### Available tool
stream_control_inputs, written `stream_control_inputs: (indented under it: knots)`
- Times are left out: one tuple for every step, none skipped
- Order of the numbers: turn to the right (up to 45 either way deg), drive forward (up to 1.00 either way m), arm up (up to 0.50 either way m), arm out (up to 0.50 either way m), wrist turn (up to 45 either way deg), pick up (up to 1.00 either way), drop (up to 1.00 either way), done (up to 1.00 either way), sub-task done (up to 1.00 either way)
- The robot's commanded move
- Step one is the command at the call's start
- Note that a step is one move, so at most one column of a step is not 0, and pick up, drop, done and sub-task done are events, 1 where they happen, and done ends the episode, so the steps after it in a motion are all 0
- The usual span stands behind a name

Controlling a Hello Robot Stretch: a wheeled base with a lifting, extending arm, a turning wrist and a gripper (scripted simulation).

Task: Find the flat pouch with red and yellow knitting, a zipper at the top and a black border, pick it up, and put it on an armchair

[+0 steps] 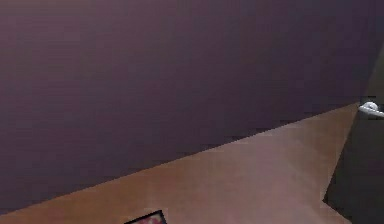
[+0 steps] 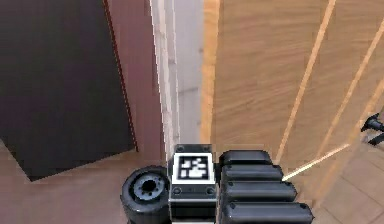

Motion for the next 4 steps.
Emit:
stream_control_inputs:
  knots:
    - [-45.0,0.00,0.00,0.00,0.0,0.00,0.00,0.00,0.00]
    - [-15.0,0.00,0.00,0.00,0.0,0.00,0.00,0.00,0.00]
    - [0.0,0.10,0.00,0.00,0.0,0.00,0.00,0.00,0.00]
    - [45.0,0.00,0.00,0.00,0.0,0.00,0.00,0.00,0.00]
